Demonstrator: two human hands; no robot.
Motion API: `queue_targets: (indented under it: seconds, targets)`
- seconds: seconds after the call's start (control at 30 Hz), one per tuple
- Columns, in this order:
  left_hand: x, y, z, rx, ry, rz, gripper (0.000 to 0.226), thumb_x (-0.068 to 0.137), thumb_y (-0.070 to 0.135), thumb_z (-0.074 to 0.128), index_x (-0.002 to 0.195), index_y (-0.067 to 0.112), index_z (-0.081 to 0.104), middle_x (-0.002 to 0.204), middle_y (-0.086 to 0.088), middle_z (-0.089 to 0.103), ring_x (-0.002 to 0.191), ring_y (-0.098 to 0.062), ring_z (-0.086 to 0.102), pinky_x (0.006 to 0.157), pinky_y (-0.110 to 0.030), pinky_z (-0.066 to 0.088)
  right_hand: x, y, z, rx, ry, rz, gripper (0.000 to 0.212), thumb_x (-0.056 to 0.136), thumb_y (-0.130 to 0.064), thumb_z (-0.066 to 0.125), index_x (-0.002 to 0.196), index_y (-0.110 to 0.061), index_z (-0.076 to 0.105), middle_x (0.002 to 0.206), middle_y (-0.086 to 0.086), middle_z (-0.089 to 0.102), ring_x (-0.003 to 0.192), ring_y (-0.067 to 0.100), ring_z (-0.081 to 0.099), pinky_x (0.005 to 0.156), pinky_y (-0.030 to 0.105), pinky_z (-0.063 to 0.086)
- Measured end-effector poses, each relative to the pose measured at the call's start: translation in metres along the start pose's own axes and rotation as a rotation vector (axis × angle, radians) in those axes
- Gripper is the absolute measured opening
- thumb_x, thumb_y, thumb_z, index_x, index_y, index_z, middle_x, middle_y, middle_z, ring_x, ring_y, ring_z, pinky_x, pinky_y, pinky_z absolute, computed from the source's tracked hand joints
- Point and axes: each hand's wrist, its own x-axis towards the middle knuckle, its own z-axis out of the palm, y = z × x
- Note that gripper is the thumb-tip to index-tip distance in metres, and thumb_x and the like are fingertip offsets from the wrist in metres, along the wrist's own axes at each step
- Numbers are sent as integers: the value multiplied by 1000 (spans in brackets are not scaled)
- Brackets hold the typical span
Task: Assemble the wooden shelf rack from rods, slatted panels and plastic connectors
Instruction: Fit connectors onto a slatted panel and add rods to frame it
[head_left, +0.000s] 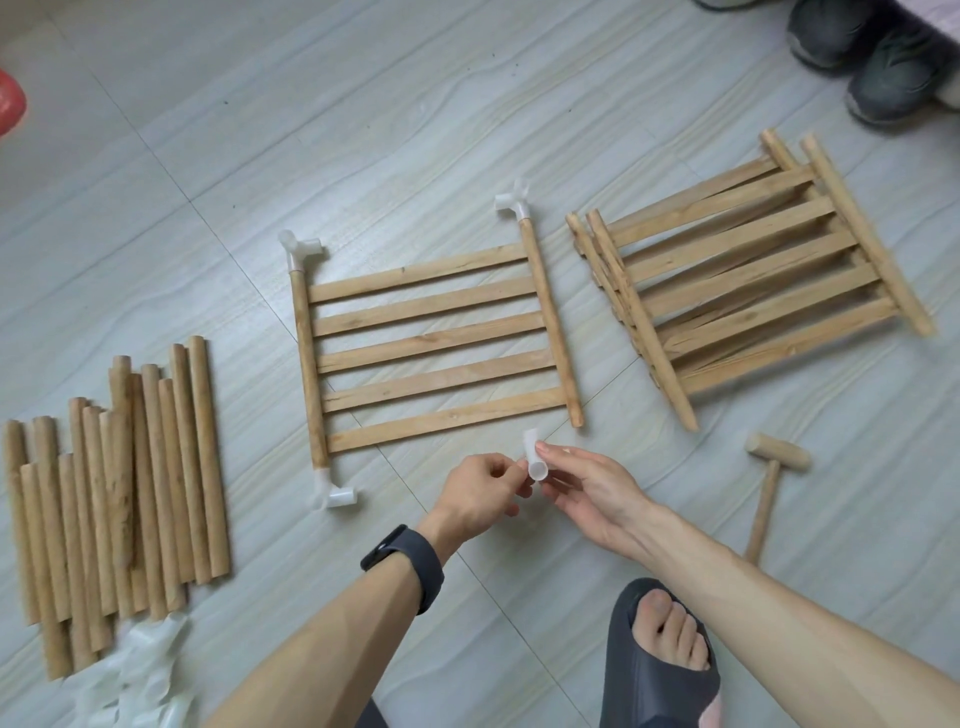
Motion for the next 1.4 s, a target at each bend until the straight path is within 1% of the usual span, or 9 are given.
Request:
queue_targets:
  seconds: [0.13, 0.27, 0.47, 0.63, 0.7, 0.87, 1.0, 1.27, 1.4]
  targets:
    - [2, -5, 1, -21, 62, 51, 12, 94, 36, 62, 103, 29, 65, 91, 8, 73, 66, -6, 70, 54, -13, 48, -1, 1, -3, -92, 20, 22, 26, 86, -27, 79, 103, -7, 74, 92, 7, 73, 80, 16, 69, 77, 29, 54]
    - [2, -7, -3, -128, 60, 139, 21, 89, 34, 69, 108, 42, 69, 96, 7, 73, 70, -11, 74, 60, -10, 49, -2, -8, -7, -217, -36, 69, 32, 84, -33, 81, 101, -8, 71, 85, 7, 68, 74, 18, 66, 67, 27, 57]
    - [5, -11, 0, -178, 91, 103, 20, 91, 35, 73, 101, 18, 67, 82, 3, 78, 64, -7, 70, 56, -14, 49, 1, -14, -9, -64, -78, 77, 42, 84, -34, 79, 109, -1, 70, 90, 11, 68, 74, 15, 61, 75, 27, 53]
    - [5, -10, 9, -131, 71, 95, 24, 91, 39, 73, 102, 20, 62, 83, 6, 77, 69, -12, 72, 62, -19, 53, 3, -6, -12, -131, -69, -6, 32, 83, -27, 79, 105, -5, 74, 94, 9, 68, 83, 14, 62, 84, 28, 52]
    - [6, -11, 8, -14, 99, 129, 19, 91, 36, 72, 102, 23, 62, 90, 5, 75, 75, -13, 71, 68, -26, 56, 6, -3, -15, -119, 15, -19, 28, 87, -25, 77, 108, -7, 75, 91, 5, 68, 80, 13, 64, 80, 28, 54]
    - [16, -15, -17, 827, 470, 424, 40, 92, 18, 56, 132, 23, 53, 135, 1, 53, 120, -22, 50, 89, -34, 46, 8, 2, -23, -240, 264, -210, 32, 87, -21, 80, 116, -10, 72, 90, -3, 77, 81, 8, 71, 78, 23, 54]
    - [26, -17, -41, 1049, 473, 390, 51, 96, 17, 51, 146, 22, 39, 156, -3, 36, 145, -28, 29, 109, -39, 33, 9, 9, -25, -226, 332, -256, 38, 86, -19, 80, 121, -7, 69, 102, 3, 76, 93, 13, 73, 83, 24, 54]
    - [28, -14, -50, 1074, 430, 368, 40, 105, 16, 42, 144, 23, 40, 136, -2, 44, 125, -25, 42, 74, -32, 40, 11, 15, -30, -91, 388, -249, 49, 87, -19, 80, 128, 1, 63, 113, 8, 73, 91, 9, 74, 82, 19, 54]
    - [26, -9, -52, 1030, 406, 347, 39, 104, 12, 36, 140, 21, 46, 129, -5, 46, 118, -27, 43, 74, -38, 51, 10, 9, -26, -147, 388, -271, 44, 88, -18, 79, 126, -3, 65, 108, 6, 74, 91, 9, 72, 83, 20, 55]
